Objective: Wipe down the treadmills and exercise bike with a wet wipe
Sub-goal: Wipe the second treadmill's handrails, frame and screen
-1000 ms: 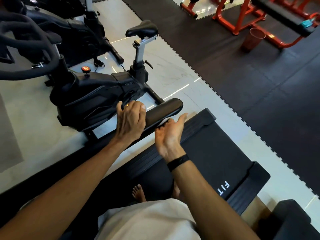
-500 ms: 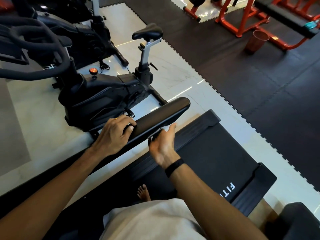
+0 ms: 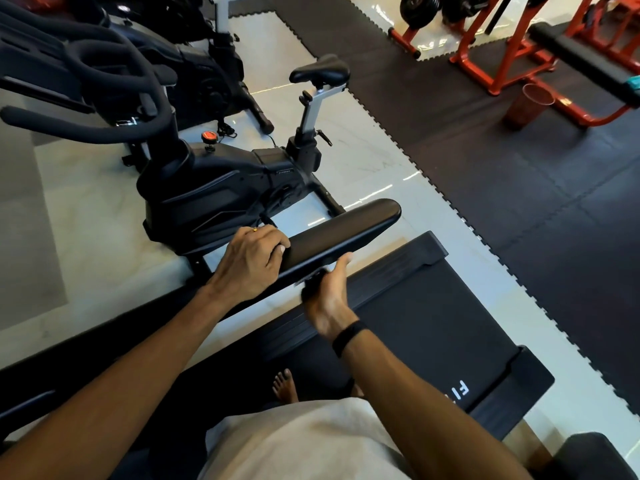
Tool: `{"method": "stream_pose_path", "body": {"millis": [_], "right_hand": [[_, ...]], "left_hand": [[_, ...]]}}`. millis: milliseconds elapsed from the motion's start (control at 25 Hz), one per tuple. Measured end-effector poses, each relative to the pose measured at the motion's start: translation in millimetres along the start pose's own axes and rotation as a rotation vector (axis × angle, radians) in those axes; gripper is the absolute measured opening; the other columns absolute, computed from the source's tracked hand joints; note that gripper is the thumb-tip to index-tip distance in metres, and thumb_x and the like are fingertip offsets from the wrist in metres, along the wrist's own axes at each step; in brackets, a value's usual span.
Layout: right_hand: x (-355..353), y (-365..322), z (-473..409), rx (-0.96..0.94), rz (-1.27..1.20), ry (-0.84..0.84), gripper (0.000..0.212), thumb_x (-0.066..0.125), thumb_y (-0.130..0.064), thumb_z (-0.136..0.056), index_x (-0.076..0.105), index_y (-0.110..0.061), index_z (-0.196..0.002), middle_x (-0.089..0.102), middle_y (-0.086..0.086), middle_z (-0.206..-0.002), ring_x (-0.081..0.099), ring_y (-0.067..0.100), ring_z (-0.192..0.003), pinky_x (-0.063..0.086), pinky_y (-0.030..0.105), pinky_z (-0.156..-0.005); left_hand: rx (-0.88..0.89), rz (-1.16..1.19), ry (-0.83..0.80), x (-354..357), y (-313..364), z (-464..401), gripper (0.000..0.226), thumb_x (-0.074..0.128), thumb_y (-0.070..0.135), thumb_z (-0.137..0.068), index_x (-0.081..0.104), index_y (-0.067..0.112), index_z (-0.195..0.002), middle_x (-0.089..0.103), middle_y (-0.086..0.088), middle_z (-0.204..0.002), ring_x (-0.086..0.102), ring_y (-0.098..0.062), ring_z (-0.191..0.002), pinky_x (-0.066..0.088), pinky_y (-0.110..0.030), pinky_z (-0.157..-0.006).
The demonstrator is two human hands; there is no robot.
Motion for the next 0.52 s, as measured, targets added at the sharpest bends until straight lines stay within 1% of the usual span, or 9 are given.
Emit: {"method": "stream_pose_path", "body": {"millis": [40,120,160,240,280,360,400,440,520], "right_hand": [[9,11,8,0.04,0.037,-0.066,0.108,0.003,-0.084,-0.086,0.052,-0.005,-0.14,0.057,0.003,-0.126,0.049,0.014,-0.118,0.031,0.029,-0.111],[23,9,30,0.055,0.03,-0.173,0.105,0.007,-0.086,-0.086,0.062,-0.004,-0.121,0.065,0.004,-0.1,0.058,0.015,-0.092,0.043,0.025,-0.095],[27,-2,36,0.029,0.002,-0.196,0.103,0.011,-0.086,-0.086,0.063,-0.003,-0.118,0.065,0.008,-0.098,0.059,0.018,-0.091,0.045,0.026,-0.095],[13,-22,19,-0.03,-0.151,-0.12,0.104,0.016,-0.086,-0.086,0.058,0.0,-0.128,0.061,0.012,-0.11,0.056,0.022,-0.102,0.042,0.031,-0.103],[0,-30,7,-0.074,-0.197,-0.031,0.098,0.016,-0.085,-0.088,0.058,-0.006,-0.125,0.057,0.01,-0.105,0.053,0.021,-0.097,0.041,0.03,-0.098],[-16,-32,-9,-0.13,-0.152,0.094,0.082,0.011,-0.083,-0.09,0.056,-0.016,-0.103,0.05,0.003,-0.092,0.045,0.014,-0.084,0.038,0.03,-0.093],[-16,-21,-13,-0.105,-0.089,0.098,0.082,0.008,-0.083,-0.09,0.055,-0.016,-0.099,0.052,0.002,-0.091,0.045,0.014,-0.084,0.038,0.031,-0.098],[-9,-8,-10,-0.049,-0.045,0.043,0.089,0.006,-0.083,-0.089,0.06,-0.013,-0.104,0.057,0.003,-0.096,0.049,0.014,-0.089,0.038,0.032,-0.103],[15,6,16,0.043,-0.029,-0.104,0.102,0.007,-0.083,-0.089,0.063,-0.004,-0.118,0.065,0.008,-0.109,0.057,0.016,-0.094,0.045,0.03,-0.097]], "left_hand": [[-0.006,-0.004,0.006,0,-2,0,0.019,0.048,0.014,-0.092,0.066,0.012,-0.097,0.068,0.0,-0.095,0.064,-0.024,-0.085,0.045,-0.042,-0.085],[-0.017,-0.013,0.01,0,-2,3,0.02,0.047,0.015,-0.091,0.066,0.012,-0.096,0.068,0.0,-0.095,0.064,-0.025,-0.085,0.045,-0.043,-0.086],[-0.011,-0.017,0.013,1,0,3,0.019,0.048,0.014,-0.091,0.066,0.012,-0.095,0.068,0.0,-0.095,0.064,-0.024,-0.085,0.045,-0.043,-0.086],[0.001,-0.022,0.021,0,3,1,0.015,0.051,0.011,-0.091,0.066,0.011,-0.095,0.067,0.0,-0.094,0.063,-0.023,-0.084,0.045,-0.043,-0.086],[0.003,-0.02,0.024,-1,3,0,0.014,0.052,0.01,-0.092,0.065,0.011,-0.096,0.067,0.0,-0.094,0.063,-0.023,-0.083,0.045,-0.043,-0.087],[0.01,-0.018,0.035,-3,4,1,0.015,0.05,0.011,-0.092,0.065,0.011,-0.096,0.066,0.0,-0.093,0.062,-0.022,-0.082,0.045,-0.042,-0.087],[0.013,-0.02,0.04,-3,5,2,0.016,0.049,0.013,-0.092,0.065,0.011,-0.095,0.066,0.0,-0.093,0.063,-0.022,-0.082,0.045,-0.043,-0.087],[0.009,-0.023,0.046,-2,4,2,0.018,0.048,0.014,-0.092,0.065,0.012,-0.095,0.067,0.001,-0.093,0.063,-0.022,-0.082,0.045,-0.043,-0.086],[-0.009,-0.03,0.05,-2,1,3,0.018,0.047,0.015,-0.091,0.065,0.013,-0.093,0.068,0.001,-0.093,0.064,-0.023,-0.082,0.045,-0.043,-0.086]]}}
Point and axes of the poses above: each hand's wrist, its own z-axis away from the middle knuckle, its own x-axis out of the palm, y = z × x, the point moved 9 cm from there along -z, towards the middle knuckle
